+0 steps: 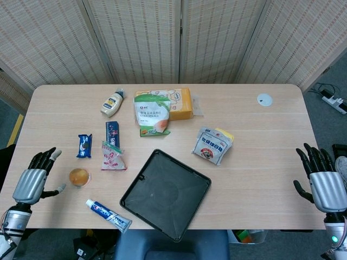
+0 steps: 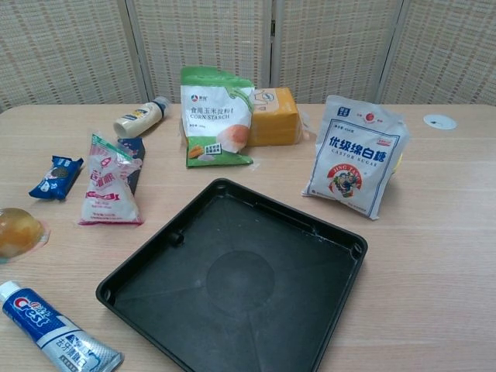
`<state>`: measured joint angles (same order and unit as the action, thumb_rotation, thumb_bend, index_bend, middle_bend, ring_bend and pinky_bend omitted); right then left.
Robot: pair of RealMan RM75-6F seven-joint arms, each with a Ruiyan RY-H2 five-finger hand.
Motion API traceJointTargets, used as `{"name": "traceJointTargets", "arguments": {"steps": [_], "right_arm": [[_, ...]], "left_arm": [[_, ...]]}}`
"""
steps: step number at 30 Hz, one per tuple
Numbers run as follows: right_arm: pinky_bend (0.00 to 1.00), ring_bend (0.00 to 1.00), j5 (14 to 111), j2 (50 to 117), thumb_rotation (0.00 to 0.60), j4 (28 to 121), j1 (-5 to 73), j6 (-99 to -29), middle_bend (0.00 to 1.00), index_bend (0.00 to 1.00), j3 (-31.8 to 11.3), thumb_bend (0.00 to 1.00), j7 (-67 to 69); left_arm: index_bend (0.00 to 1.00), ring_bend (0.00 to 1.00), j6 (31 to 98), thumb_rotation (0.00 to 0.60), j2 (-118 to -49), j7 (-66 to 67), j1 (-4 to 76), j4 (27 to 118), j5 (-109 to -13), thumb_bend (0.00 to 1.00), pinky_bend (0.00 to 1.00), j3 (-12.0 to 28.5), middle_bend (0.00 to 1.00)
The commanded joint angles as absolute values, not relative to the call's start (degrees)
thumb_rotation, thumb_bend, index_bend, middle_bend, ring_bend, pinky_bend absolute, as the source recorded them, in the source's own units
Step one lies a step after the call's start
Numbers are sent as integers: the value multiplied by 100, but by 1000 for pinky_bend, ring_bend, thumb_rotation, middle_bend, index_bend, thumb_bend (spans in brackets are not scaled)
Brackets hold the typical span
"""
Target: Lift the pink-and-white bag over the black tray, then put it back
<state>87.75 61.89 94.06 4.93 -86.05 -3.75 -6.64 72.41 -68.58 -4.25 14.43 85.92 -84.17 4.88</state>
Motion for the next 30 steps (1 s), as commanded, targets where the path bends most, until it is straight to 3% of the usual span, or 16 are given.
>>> {"name": "traceJointTargets", "arguments": {"steps": [1,30], "right_arm": [[24,27,8815,6177,600,9411,475,-8630,1,0,-352,347,-640],[24,24,9016,6128,600,9328,322,-8905,1,5,-306,347,-442]], "left_arm": [[0,10,6899,600,-7013,-611,1693,8406,-8255,274,0,585,0],[0,9,4761,600,-8360,-2228,3039,6334,-7658,223,0,754,0]]}}
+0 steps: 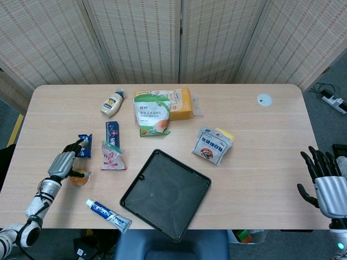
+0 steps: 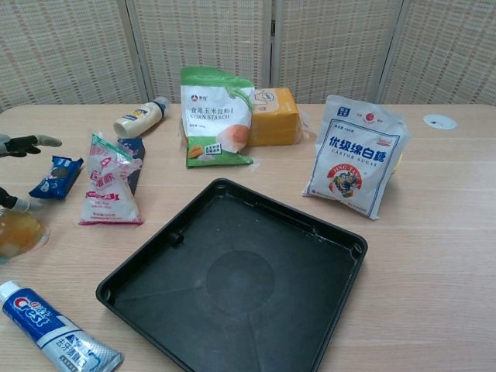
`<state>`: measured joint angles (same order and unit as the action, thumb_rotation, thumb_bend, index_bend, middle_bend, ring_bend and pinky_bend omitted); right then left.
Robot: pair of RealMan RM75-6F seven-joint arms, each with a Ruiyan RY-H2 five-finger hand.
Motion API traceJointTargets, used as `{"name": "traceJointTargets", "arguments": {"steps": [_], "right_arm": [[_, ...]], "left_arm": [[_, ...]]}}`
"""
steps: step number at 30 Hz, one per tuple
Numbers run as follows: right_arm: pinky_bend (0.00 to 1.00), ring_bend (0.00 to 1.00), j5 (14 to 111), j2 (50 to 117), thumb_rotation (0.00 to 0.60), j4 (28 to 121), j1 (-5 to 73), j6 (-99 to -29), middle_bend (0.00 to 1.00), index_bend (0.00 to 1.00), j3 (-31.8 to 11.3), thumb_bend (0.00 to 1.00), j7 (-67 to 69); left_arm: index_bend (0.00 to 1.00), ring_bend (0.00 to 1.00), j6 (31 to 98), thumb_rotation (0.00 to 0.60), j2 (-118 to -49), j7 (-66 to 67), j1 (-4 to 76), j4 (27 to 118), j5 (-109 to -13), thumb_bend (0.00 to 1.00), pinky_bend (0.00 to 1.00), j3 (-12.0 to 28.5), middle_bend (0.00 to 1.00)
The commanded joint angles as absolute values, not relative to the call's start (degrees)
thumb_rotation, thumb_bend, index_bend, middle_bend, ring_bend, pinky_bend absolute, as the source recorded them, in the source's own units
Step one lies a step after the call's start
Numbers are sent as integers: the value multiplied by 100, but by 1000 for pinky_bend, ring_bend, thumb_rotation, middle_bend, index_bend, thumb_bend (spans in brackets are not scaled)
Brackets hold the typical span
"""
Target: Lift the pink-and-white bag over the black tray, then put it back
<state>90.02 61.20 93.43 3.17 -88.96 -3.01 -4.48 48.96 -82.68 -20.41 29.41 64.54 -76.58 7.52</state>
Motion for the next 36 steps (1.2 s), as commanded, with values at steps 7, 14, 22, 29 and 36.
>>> {"name": "traceJointTargets", "arguments": {"steps": [7,14,22,29,36], "right_arm": [[24,24,8947,6123,600,9317,297,-8882,2,5,-308,347,-412],[24,24,8902,6082,600,9329,241,-8927,3,8,-310,347,-386],[24,23,8874,6063,600,9332,211,-8940,6,11,-317,347,-370],[24,24,8868,6051,600,9356,213,-8931,16,15,-331,346,-398],[24,25,8829,6056,600,9397,212,-8902,17,17,-340,347,-444]], "left_arm": [[0,9,4584,600,-8579,-2763,3245,6043,-7846,216,0,696,0],[0,10,4556,600,-8892,-2967,3373,5738,-7955,206,0,626,0],[0,11,4830,600,-9269,-3180,3430,5303,-8107,201,0,591,0],[0,18,5221,600,-9596,-3484,3408,4821,-8327,196,0,495,4],[0,22,5408,600,-9851,-3767,3426,4403,-8546,195,0,321,9]]}}
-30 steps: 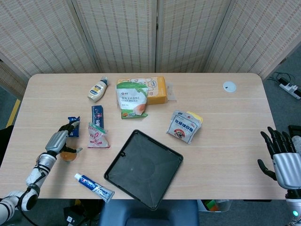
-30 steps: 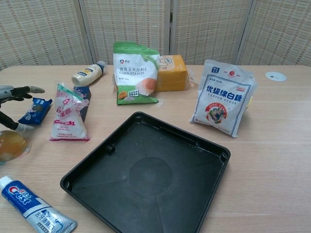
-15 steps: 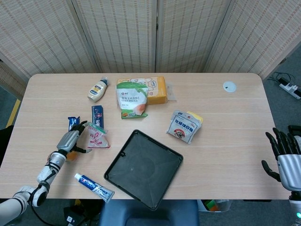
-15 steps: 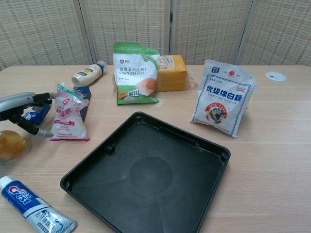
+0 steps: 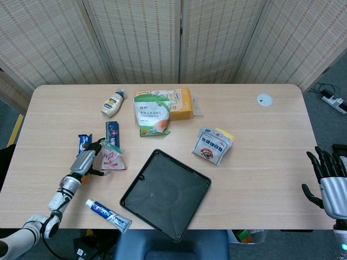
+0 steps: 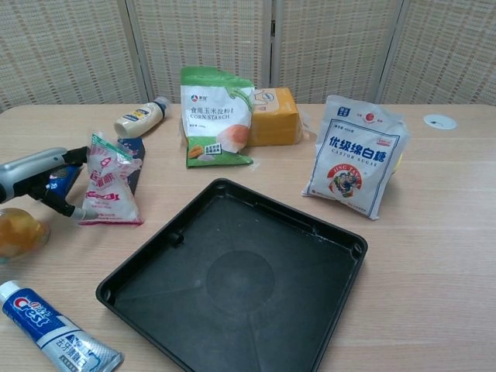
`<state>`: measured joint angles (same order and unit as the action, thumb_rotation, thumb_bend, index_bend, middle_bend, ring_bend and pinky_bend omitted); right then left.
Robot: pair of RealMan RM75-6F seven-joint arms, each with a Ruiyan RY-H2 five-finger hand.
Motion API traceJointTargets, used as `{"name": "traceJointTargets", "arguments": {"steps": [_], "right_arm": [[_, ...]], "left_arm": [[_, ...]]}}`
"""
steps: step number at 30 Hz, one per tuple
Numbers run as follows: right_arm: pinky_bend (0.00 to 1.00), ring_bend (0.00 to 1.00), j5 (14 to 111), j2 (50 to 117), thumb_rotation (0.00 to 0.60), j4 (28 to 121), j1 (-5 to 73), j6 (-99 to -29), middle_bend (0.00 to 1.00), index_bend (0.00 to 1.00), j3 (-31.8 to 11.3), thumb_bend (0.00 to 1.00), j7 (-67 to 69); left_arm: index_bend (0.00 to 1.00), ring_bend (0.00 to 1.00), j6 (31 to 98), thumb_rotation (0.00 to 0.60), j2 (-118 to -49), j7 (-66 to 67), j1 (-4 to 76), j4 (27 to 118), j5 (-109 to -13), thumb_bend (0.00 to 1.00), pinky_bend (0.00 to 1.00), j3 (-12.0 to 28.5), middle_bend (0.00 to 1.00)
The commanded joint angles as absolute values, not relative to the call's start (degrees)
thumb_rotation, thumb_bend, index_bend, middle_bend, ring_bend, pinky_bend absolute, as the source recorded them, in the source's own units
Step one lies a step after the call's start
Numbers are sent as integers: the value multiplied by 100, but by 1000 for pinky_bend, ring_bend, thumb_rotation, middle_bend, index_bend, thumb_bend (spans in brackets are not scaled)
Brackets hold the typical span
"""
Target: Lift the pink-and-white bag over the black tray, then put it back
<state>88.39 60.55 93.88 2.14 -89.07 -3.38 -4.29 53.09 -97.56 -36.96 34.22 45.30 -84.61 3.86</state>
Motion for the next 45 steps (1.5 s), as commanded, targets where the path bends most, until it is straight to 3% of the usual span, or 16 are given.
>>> {"name": "traceJointTargets", "arguments": {"steps": [1,16,27,45], "right_arm": [[24,24,8825,6054,600,9403,209,-8903,17,17,-342,347,-451],[24,25,8789,6021,600,9501,149,-8955,22,20,-347,347,-539],[24,26,8752,5974,600,9588,101,-9008,32,20,-368,347,-621],[24,25,8850,5945,600,9681,85,-9077,33,20,-378,346,-699]], "left_arm": [[0,23,5437,600,-9883,-3794,3428,4353,-8572,194,0,301,10],[6,81,5842,600,-10444,-4251,3440,3490,-8816,194,0,117,73],[193,213,6280,600,-10830,-4891,3391,2792,-8986,194,0,-12,237],[257,261,6948,600,-10936,-5140,3129,2373,-9416,196,0,-482,299]]}}
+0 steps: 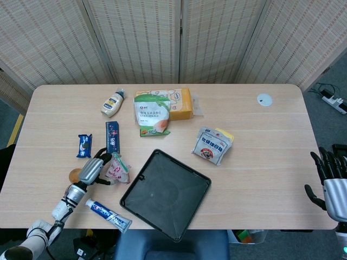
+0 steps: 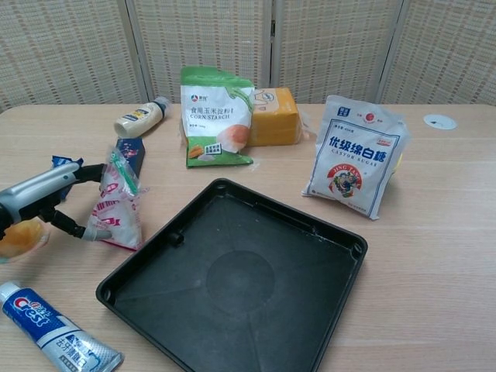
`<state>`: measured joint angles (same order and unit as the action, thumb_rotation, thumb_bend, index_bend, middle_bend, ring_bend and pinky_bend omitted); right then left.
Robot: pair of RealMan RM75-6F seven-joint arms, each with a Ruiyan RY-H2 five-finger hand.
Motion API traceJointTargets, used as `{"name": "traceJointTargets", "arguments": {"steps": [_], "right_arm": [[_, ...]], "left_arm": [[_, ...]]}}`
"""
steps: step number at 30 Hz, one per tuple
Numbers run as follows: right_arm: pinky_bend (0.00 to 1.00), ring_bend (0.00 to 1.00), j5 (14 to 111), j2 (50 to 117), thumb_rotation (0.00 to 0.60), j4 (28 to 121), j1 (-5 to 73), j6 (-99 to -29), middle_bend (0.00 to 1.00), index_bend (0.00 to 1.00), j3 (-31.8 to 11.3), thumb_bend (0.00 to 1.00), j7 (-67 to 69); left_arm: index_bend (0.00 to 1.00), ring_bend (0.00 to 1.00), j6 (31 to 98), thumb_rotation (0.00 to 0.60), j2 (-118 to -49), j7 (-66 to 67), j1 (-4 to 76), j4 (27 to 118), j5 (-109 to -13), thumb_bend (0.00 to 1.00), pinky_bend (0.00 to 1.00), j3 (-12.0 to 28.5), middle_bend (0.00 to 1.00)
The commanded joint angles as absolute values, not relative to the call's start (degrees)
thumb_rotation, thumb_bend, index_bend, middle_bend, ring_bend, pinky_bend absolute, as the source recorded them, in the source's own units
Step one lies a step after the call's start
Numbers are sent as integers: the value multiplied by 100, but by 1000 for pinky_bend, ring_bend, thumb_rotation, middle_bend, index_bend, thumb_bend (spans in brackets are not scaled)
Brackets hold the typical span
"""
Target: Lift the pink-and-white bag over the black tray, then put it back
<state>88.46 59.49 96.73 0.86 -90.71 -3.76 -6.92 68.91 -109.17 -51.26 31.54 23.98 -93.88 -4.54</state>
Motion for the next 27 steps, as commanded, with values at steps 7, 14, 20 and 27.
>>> {"name": "traceJointTargets", "arguments": {"steps": [7,14,20,27], "right_arm": [[24,26,8859,5915,600,9736,64,-9120,33,20,-390,347,-743],[24,26,8866,5901,600,9770,52,-9144,33,20,-401,346,-766],[24,25,8860,5888,600,9799,55,-9145,33,20,-416,347,-798],[24,25,8834,5880,600,9816,55,-9132,34,22,-428,347,-813]], "left_arm": [[309,313,7232,600,-11038,-5168,3042,2177,-9526,196,0,-583,358],[341,341,7268,600,-11126,-5202,2990,2018,-9568,197,45,-653,385],[378,364,7294,600,-11190,-5276,2984,1921,-9580,198,330,-674,407],[414,402,7354,600,-11243,-5367,2962,1836,-9576,202,455,-677,441]]}}
